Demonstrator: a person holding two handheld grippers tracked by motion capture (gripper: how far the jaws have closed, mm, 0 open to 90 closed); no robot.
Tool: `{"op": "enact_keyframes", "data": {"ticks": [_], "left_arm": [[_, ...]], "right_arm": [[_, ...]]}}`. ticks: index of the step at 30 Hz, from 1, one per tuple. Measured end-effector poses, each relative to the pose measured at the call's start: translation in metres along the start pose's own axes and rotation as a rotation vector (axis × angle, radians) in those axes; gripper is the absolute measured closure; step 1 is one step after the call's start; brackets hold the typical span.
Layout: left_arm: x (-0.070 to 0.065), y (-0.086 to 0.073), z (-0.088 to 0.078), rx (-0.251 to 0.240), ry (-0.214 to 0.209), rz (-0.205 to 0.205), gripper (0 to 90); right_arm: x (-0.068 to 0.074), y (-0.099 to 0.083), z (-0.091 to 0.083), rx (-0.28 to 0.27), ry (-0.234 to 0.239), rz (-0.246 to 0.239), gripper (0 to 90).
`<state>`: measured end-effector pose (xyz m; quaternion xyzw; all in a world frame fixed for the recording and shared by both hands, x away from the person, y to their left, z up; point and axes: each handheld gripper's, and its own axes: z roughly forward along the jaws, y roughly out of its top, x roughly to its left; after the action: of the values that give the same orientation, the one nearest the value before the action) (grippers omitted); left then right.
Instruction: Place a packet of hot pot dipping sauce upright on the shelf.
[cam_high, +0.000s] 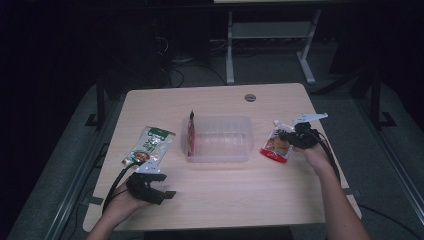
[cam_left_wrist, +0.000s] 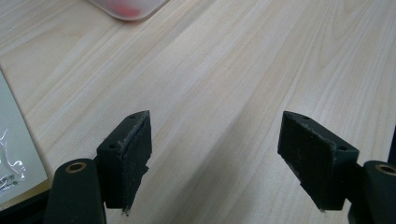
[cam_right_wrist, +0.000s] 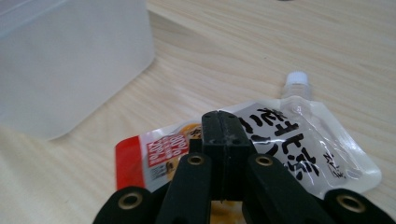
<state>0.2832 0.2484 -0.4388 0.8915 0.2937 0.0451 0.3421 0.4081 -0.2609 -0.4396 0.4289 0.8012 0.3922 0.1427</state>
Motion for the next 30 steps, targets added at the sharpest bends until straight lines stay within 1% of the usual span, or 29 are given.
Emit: {"op": "enact_keyframes", "data": {"ticks": [1, 2, 3, 4, 5, 6, 7, 11, 12, 14, 16, 18, 19, 21, 24, 25, 26, 27, 28, 29, 30], "left_arm": [[0.0, 0.0, 0.0, 0.0, 0.0, 0.0, 25.5], [0.0, 0.0, 0.0, -0.006, 0.0, -0.008, 25.5], [0.0, 0.0, 0.0, -0.001, -0.002, -0.004, 25.5], [0.001, 0.0, 0.0, -0.001, -0.001, -0.005, 25.5], [0.001, -0.001, 0.0, -0.001, -0.001, -0.004, 25.5], [0.001, -0.001, 0.0, -0.001, -0.001, -0.004, 25.5], [0.001, -0.001, 0.0, -0.001, -0.002, -0.005, 25.6], [0.0, -0.001, 0.001, -0.004, -0.003, -0.007, 25.5], [0.0, 0.0, 0.001, 0.004, -0.005, 0.001, 25.6], [0.0, 0.0, 0.001, 0.009, -0.005, 0.004, 25.5], [-0.001, 0.0, 0.002, 0.003, -0.004, -0.003, 25.6], [-0.001, 0.0, 0.002, 0.008, -0.005, 0.0, 25.5], [-0.002, 0.0, 0.003, 0.011, -0.008, -0.003, 25.6], [-0.001, 0.0, 0.004, 0.017, -0.007, -0.002, 25.6], [-0.002, 0.0, 0.004, 0.018, -0.009, 0.0, 25.6], [-0.002, 0.0, 0.004, 0.017, -0.008, -0.003, 25.6], [-0.002, 0.0, 0.004, 0.016, -0.009, -0.003, 25.5], [-0.002, 0.0, 0.004, 0.01, -0.01, -0.004, 25.5], [-0.001, 0.0, 0.003, 0.018, -0.009, 0.006, 25.5], [-0.002, -0.001, 0.003, 0.01, -0.01, -0.005, 25.5], [-0.001, -0.001, 0.003, 0.011, -0.01, -0.001, 25.5]], "right_arm": [[0.0, 0.0, 0.0, 0.0, 0.0, 0.0, 89.9], [-0.002, 0.0, 0.004, 0.006, -0.002, 0.012, 89.9], [-0.006, -0.003, 0.011, 0.028, -0.013, 0.013, 89.9], [-0.006, -0.004, 0.014, 0.041, -0.012, 0.02, 89.9], [-0.006, -0.005, 0.016, 0.054, -0.018, 0.016, 89.9], [-0.006, -0.005, 0.016, 0.054, -0.018, 0.016, 89.9], [-0.006, -0.007, 0.019, 0.074, -0.017, 0.004, 89.9], [-0.005, -0.007, 0.022, 0.083, -0.026, -0.004, 89.9], [-0.004, -0.008, 0.023, 0.1, -0.034, -0.013, 89.9], [-0.004, -0.008, 0.024, 0.103, -0.038, -0.014, 89.9], [-0.004, -0.008, 0.027, 0.115, -0.039, -0.025, 90.0], [-0.004, -0.008, 0.028, 0.123, -0.038, -0.02, 90.0], [-0.004, -0.009, 0.03, 0.133, -0.044, -0.036, 90.0], [-0.002, -0.009, 0.031, 0.14, -0.047, -0.031, 90.0], [0.002, -0.007, 0.032, 0.154, -0.078, -0.076, 90.0], [0.002, -0.007, 0.032, 0.154, -0.078, -0.076, 90.0], [0.004, -0.006, 0.033, 0.161, -0.095, -0.099, 90.0], [0.005, -0.006, 0.032, 0.166, -0.09, -0.094, 90.0], [0.005, -0.006, 0.032, 0.166, -0.09, -0.094, 90.0], [0.004, -0.007, 0.031, 0.172, -0.072, -0.09, 90.0], [0.004, -0.007, 0.031, 0.172, -0.072, -0.09, 90.0]]}}
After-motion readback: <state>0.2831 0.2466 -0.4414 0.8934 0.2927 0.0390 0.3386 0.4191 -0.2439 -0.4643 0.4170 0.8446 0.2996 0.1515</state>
